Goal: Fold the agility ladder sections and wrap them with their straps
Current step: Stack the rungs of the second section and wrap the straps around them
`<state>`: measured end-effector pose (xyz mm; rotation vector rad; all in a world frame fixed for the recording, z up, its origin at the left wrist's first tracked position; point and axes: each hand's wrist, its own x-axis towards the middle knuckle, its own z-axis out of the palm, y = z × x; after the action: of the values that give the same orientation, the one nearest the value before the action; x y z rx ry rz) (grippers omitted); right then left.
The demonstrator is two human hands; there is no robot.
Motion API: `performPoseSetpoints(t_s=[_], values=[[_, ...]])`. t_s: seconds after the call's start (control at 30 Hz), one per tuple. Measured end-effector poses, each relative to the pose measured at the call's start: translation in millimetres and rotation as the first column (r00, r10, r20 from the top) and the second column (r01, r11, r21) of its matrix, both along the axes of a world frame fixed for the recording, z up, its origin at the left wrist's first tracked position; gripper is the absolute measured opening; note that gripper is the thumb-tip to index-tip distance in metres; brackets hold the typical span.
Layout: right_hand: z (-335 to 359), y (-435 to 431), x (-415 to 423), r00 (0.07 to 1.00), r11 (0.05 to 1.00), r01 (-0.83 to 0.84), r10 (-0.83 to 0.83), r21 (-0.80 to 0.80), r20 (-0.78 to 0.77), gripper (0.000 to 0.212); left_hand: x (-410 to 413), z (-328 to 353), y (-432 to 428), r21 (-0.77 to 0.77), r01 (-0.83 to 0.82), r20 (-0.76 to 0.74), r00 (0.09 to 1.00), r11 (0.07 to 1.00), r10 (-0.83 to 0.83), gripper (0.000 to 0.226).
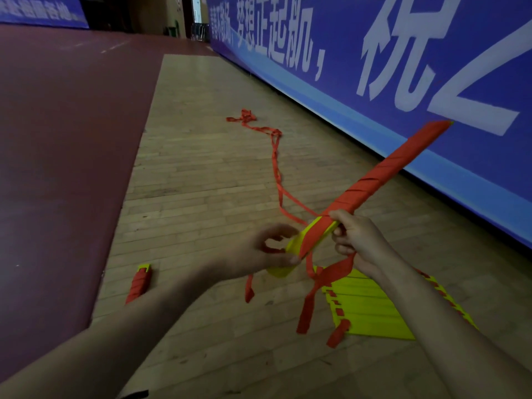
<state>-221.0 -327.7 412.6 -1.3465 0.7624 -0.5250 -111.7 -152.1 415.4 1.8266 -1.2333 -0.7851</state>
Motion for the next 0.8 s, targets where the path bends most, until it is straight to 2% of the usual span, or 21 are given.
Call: performPoseSetpoints(t_s=[0.1, 0.17, 0.27, 0.33, 0.4, 0.47, 0.5, 0.63, 0.73, 0.8], values=[[-9, -6, -1, 0.999, 1.0, 0.01, -0.009, 0.027, -0.038, 0.031, 9, -6, 5, -0.061, -0.141, 0.205, 0.967, 0.988, 0.151, 0.053], [-14, -7, 0, 0.999, 0.999, 0.024, -0.023, 0.045, -0.04, 0.031, 7, -9, 3, -0.087, -0.245, 0.223, 0.94, 0.966, 0.258, 0.049], [-16, -8, 1, 0.998, 0.998, 0.044, -0.042, 0.053, -0.039, 0.03, 4, -13, 0, 0.065, -0.317, 0.425, 0.867, 0.946, 0.261, 0.048], [-16, -9, 0, 0.998, 0.998, 0.046, -0.044, 0.053, -0.034, 0.03, 2, -16, 1, 0.186, -0.332, 0.488, 0.848, 0.925, 0.206, 0.056], [-17, -9, -1, 0.998, 0.998, 0.043, -0.041, 0.047, -0.039, 0.03, 1, -19, 1, 0.22, -0.291, 0.372, 0.907, 0.931, 0.196, 0.053], [-18, -8, -1, 0.999, 0.999, 0.032, -0.031, 0.039, -0.039, 0.03, -3, -18, 0, 0.187, -0.22, 0.1, 0.974, 0.957, 0.204, 0.038], [-18, -8, 0, 0.999, 0.999, 0.025, -0.024, 0.034, -0.033, 0.031, -6, -17, -1, 0.17, -0.2, -0.023, 0.978, 0.965, 0.207, 0.032], [-15, -6, -1, 0.998, 0.998, -0.052, 0.052, 0.031, 0.02, 0.029, -9, -14, -3, 0.142, -0.122, -0.274, 0.949, 0.982, 0.157, 0.026], [-13, -3, -5, 0.984, 0.985, -0.161, 0.156, 0.06, 0.083, 0.029, -13, -10, -2, 0.106, -0.048, -0.466, 0.88, 0.993, 0.092, 0.031], [-12, -1, -7, 0.971, 0.973, -0.222, 0.214, 0.066, 0.11, 0.029, -16, -9, -4, 0.115, -0.058, -0.548, 0.829, 0.992, 0.112, 0.036]])
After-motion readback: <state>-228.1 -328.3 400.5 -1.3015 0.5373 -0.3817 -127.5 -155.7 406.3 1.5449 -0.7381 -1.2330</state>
